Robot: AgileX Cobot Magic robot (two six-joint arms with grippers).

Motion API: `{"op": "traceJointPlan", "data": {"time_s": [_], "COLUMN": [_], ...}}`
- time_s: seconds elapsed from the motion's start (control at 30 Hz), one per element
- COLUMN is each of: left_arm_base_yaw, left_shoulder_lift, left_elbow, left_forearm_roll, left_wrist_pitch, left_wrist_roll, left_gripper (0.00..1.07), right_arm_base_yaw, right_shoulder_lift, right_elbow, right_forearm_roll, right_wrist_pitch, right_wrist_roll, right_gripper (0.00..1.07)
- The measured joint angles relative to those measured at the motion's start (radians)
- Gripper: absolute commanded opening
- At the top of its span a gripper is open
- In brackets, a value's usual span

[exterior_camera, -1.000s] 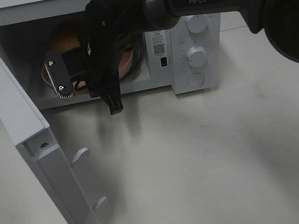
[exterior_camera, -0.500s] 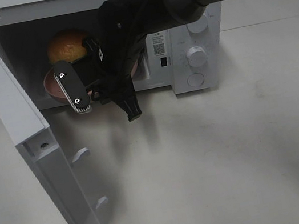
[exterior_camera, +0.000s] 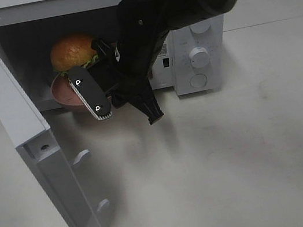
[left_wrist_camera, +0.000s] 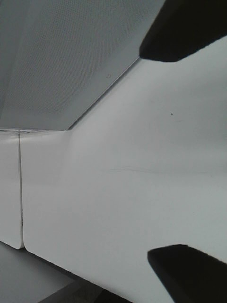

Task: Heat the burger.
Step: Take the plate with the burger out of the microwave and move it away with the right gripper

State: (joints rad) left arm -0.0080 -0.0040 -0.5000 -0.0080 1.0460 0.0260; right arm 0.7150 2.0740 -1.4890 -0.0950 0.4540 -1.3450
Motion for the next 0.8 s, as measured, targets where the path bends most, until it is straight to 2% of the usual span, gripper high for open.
{"op": "traceJointPlan", "data": {"time_s": [0.8], "left_arm_base_yaw": [0.0], "left_shoulder_lift": [0.0], "left_elbow": [0.0], "left_forearm_roll": [0.0], "left_wrist_pitch": [0.0], "left_wrist_roll": [0.0], "left_gripper": [1.01], "right_arm_base_yaw": [-0.006], "right_shoulder_lift": [-0.292], "right_elbow": [0.325], "right_forearm_roll": [-0.01], "right_wrist_pitch": [-0.032], "right_wrist_roll": [-0.079], "right_gripper": [0.0]}}
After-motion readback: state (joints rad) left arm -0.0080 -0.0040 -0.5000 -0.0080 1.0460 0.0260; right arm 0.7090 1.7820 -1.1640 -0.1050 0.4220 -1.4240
